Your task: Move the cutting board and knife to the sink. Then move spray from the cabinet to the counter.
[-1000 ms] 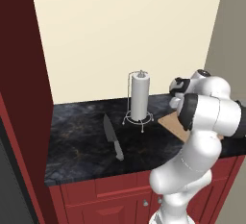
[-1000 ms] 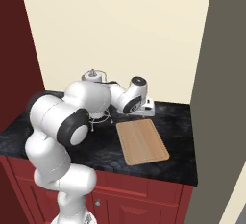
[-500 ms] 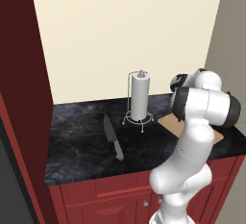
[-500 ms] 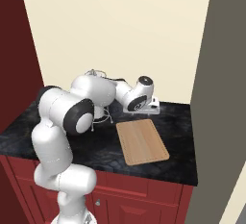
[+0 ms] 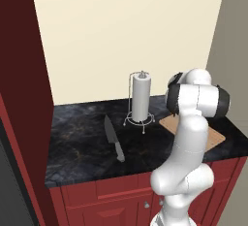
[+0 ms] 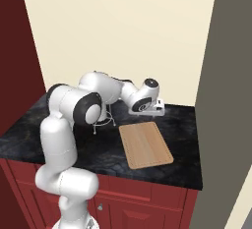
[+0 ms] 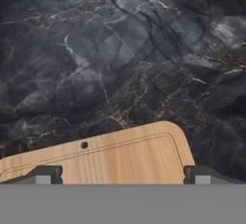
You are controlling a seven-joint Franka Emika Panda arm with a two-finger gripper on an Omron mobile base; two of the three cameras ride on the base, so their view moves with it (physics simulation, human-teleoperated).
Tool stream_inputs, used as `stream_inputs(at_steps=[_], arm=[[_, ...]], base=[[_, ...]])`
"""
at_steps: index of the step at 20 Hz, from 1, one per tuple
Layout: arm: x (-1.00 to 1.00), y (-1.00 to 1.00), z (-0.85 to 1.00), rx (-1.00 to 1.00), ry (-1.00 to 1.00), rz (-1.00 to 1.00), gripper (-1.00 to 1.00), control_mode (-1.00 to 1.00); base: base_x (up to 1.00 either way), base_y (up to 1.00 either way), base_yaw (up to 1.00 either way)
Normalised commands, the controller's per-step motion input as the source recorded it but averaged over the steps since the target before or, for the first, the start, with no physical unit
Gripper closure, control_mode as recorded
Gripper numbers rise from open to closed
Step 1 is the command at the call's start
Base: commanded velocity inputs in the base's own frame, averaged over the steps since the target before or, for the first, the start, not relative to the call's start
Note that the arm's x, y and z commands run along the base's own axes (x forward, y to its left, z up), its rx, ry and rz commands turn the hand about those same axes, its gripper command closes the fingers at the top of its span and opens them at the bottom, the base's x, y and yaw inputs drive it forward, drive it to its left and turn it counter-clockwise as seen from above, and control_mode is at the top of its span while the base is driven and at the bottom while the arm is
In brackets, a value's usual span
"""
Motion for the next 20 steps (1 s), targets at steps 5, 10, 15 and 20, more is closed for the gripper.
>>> stream_inputs(at_steps=[5, 10, 15, 20], arm=[[0.06, 0.0, -0.13, 0.04, 0.0, -0.1, -1.0, -1.0], [0.11, -0.02, -0.07, 0.08, 0.0, -0.11, -1.0, -1.0], [0.16, -0.01, -0.03, 0.05, 0.0, -0.08, -1.0, -1.0], [0.26, -0.15, -0.12, 0.0, 0.0, 0.0, -1.0, -1.0]], base=[[0.0, 0.0, 0.0], [0.0, 0.0, 0.0], [0.0, 0.0, 0.0], [0.0, 0.0, 0.0]])
